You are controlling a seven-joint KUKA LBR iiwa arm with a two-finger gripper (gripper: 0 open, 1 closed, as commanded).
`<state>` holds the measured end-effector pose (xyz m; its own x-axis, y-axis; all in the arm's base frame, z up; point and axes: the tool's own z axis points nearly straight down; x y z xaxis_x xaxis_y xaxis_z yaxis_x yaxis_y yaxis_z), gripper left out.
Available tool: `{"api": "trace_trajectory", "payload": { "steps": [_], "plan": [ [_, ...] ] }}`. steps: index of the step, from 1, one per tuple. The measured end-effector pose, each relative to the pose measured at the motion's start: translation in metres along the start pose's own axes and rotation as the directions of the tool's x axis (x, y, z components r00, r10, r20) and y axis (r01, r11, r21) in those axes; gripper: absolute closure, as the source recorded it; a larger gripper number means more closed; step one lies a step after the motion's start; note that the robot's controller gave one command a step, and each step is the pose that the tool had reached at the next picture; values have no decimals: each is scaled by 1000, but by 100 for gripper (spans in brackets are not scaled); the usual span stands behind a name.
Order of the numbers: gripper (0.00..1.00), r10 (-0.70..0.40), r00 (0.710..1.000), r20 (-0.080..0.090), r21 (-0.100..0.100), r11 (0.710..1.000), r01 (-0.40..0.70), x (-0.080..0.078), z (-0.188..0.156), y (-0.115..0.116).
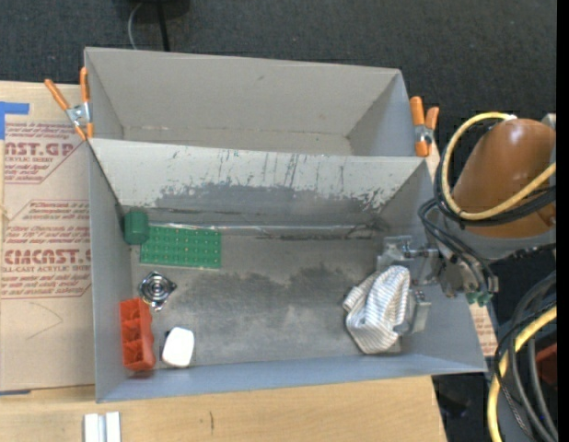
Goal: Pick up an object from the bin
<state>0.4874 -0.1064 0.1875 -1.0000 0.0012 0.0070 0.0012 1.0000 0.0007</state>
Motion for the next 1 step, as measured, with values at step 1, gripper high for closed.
{"api": "trace_trajectory", "payload": {
  "steps": [1],
  "plan": [
    [0, -1, 1000, 8, 1, 1000, 1, -2, -4, 0]
  ]
}}
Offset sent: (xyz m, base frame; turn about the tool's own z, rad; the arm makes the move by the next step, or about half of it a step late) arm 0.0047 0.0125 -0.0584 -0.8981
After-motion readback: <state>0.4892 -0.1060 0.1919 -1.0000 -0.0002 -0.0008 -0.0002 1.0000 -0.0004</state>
